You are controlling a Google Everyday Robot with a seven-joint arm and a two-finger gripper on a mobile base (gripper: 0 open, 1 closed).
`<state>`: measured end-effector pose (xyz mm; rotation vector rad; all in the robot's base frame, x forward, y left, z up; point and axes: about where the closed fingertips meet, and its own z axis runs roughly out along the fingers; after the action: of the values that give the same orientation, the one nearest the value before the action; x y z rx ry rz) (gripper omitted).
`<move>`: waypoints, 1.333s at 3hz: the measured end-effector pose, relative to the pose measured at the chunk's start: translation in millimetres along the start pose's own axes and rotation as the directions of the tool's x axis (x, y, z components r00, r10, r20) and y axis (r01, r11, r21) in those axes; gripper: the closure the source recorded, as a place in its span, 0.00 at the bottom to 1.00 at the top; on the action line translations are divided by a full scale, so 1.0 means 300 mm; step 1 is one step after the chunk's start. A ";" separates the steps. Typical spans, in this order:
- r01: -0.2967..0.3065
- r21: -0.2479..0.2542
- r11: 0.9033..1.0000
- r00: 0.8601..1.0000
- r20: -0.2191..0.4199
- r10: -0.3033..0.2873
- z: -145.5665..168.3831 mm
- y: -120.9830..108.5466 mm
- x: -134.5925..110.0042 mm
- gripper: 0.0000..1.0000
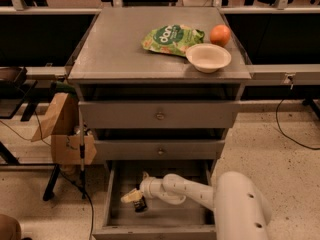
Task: Pick rxbar chocolate from bottom drawer and place on counter
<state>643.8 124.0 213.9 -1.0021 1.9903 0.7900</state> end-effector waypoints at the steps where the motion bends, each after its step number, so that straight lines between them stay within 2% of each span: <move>1: 0.101 0.025 0.995 0.984 -0.149 -0.096 0.110 -0.047 0.087 0.00; 2: 0.205 0.027 0.978 0.936 -0.297 -0.188 0.162 -0.080 0.202 0.00; 3: 0.202 0.027 0.979 0.938 -0.294 -0.185 0.163 -0.078 0.200 0.00; 4: 0.198 0.000 0.980 0.954 -0.231 -0.193 0.174 -0.082 0.223 0.00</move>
Offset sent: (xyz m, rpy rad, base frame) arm 0.0159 -0.0015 -0.1143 -0.5117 -0.0347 0.1494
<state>655.5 127.1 126.5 -1.3041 2.0465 0.5626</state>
